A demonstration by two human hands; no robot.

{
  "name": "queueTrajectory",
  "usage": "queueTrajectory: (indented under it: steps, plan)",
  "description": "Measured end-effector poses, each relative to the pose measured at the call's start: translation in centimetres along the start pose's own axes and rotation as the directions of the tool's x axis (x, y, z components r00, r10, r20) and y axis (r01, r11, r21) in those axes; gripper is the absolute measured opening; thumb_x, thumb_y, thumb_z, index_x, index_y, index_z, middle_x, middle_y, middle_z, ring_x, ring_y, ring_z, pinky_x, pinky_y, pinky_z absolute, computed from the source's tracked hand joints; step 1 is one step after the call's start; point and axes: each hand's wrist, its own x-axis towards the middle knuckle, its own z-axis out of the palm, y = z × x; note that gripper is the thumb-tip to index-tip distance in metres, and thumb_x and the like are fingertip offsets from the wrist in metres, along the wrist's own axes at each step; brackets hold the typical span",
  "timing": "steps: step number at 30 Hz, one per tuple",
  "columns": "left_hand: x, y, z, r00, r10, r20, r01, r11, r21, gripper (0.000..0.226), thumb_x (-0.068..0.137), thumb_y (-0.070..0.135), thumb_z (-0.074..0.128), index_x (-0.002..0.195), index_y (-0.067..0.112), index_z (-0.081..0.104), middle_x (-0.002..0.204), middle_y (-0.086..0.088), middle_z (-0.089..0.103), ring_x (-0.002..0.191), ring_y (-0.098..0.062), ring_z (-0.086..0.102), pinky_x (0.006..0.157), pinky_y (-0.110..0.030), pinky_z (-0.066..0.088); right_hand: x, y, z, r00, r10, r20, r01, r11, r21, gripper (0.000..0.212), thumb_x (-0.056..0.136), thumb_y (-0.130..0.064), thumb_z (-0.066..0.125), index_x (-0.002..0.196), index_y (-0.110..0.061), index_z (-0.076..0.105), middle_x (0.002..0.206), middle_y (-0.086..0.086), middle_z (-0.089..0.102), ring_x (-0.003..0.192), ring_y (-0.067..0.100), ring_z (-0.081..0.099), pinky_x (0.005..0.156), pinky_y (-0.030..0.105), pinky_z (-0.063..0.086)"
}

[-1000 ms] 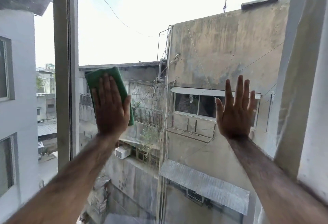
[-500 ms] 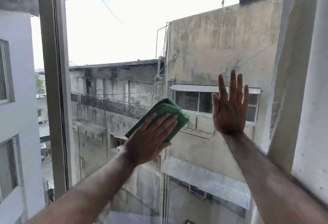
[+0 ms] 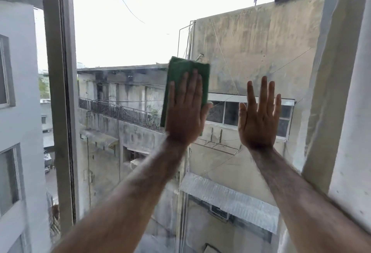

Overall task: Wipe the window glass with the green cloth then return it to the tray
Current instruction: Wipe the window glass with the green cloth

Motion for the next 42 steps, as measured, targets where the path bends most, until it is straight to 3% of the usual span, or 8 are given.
queueTrajectory:
  steps: [4, 8, 19, 24, 28, 35, 39, 42]
  plan:
    - [-9.0, -1.3, 0.9, 0.924, 0.346, 0.161, -0.354, 0.935, 0.025, 0.075, 0.109, 0.055, 0.027, 0.165, 0.009, 0.011, 0.175, -0.012, 0.007, 0.162, -0.031, 0.006, 0.132, -0.054, 0.008, 0.1, 0.2, 0.0, 1.000, -0.009, -0.012, 0.009, 1.000, -0.007, 0.060, 0.117, -0.042, 0.026, 0.174, -0.025, 0.019, 0.182, 0.013, 0.017, 0.171, 0.030, 0.013, 0.138, 0.056, 0.018]
    - [-17.8, -10.4, -1.3, 0.922, 0.280, 0.267, -0.320, 0.940, 0.116, 0.074, 0.109, 0.056, 0.032, 0.164, 0.009, 0.021, 0.174, -0.014, 0.016, 0.161, -0.033, 0.016, 0.127, -0.056, 0.025, -0.1, -0.4, -0.1, 1.000, 0.001, -0.014, -0.001, 1.000, 0.001, 0.060, 0.117, -0.042, 0.028, 0.174, -0.027, 0.018, 0.182, 0.013, 0.017, 0.171, 0.030, 0.013, 0.137, 0.057, 0.020]
    - [0.4, -13.6, -3.5, 0.883, -0.464, -0.070, 0.467, 0.884, 0.027, 0.065, 0.112, 0.041, 0.028, 0.164, 0.004, 0.016, 0.173, -0.016, 0.018, 0.162, -0.031, 0.013, 0.129, -0.056, 0.018, -0.2, -1.0, -0.4, 1.000, 0.014, 0.006, -0.014, 0.999, -0.029, 0.060, 0.117, -0.040, 0.026, 0.174, -0.021, 0.022, 0.181, 0.016, 0.019, 0.170, 0.032, 0.016, 0.136, 0.057, 0.020]
    - [0.5, -4.7, -1.4, 0.998, 0.027, -0.048, -0.027, 1.000, -0.007, 0.060, 0.112, 0.038, 0.034, 0.162, 0.006, 0.027, 0.171, -0.015, 0.027, 0.160, -0.034, 0.020, 0.127, -0.060, 0.022, 0.0, -0.7, -0.3, 1.000, 0.012, 0.020, -0.011, 0.999, -0.030, 0.060, 0.117, -0.040, 0.026, 0.174, -0.022, 0.020, 0.182, 0.015, 0.016, 0.171, 0.032, 0.014, 0.137, 0.057, 0.018]
    - [-8.2, -4.2, -0.6, 0.914, 0.379, 0.144, -0.383, 0.924, -0.003, 0.063, 0.112, 0.042, 0.022, 0.165, 0.008, 0.017, 0.174, -0.013, 0.012, 0.162, -0.033, 0.010, 0.131, -0.059, 0.014, -0.2, -0.4, -0.1, 1.000, 0.003, 0.008, -0.003, 0.999, -0.046, 0.060, 0.117, -0.042, 0.024, 0.174, -0.025, 0.018, 0.183, 0.013, 0.016, 0.171, 0.029, 0.011, 0.138, 0.054, 0.018]
    - [-15.2, -16.3, -3.3, 0.878, 0.389, 0.279, -0.437, 0.889, 0.136, 0.071, 0.108, 0.047, 0.040, 0.163, 0.006, 0.023, 0.172, -0.019, 0.022, 0.159, -0.037, 0.021, 0.125, -0.062, 0.028, -0.1, -0.7, -0.2, 1.000, 0.005, 0.010, -0.005, 0.999, -0.050, 0.060, 0.116, -0.042, 0.024, 0.174, -0.023, 0.021, 0.182, 0.015, 0.018, 0.170, 0.031, 0.015, 0.138, 0.053, 0.018]
    - [-8.0, -18.3, -4.6, 0.988, 0.002, 0.156, -0.017, 0.995, 0.099, 0.071, 0.110, 0.038, 0.044, 0.163, 0.000, 0.017, 0.172, -0.021, 0.017, 0.160, -0.038, 0.014, 0.128, -0.063, 0.019, -0.4, -0.6, -0.4, 1.000, 0.015, 0.021, -0.014, 0.999, -0.051, 0.061, 0.116, -0.042, 0.022, 0.174, -0.023, 0.019, 0.182, 0.015, 0.016, 0.171, 0.031, 0.013, 0.138, 0.053, 0.015]
    - [-0.1, -15.1, -4.7, 0.924, -0.381, 0.039, 0.381, 0.925, 0.003, 0.069, 0.111, 0.046, 0.019, 0.164, 0.003, 0.012, 0.174, -0.017, 0.012, 0.162, -0.033, 0.008, 0.130, -0.056, 0.014, -0.2, -0.9, -0.3, 0.999, 0.019, 0.037, -0.017, 0.999, -0.043, 0.062, 0.116, -0.042, 0.021, 0.174, -0.022, 0.018, 0.182, 0.015, 0.014, 0.171, 0.032, 0.012, 0.138, 0.055, 0.016]
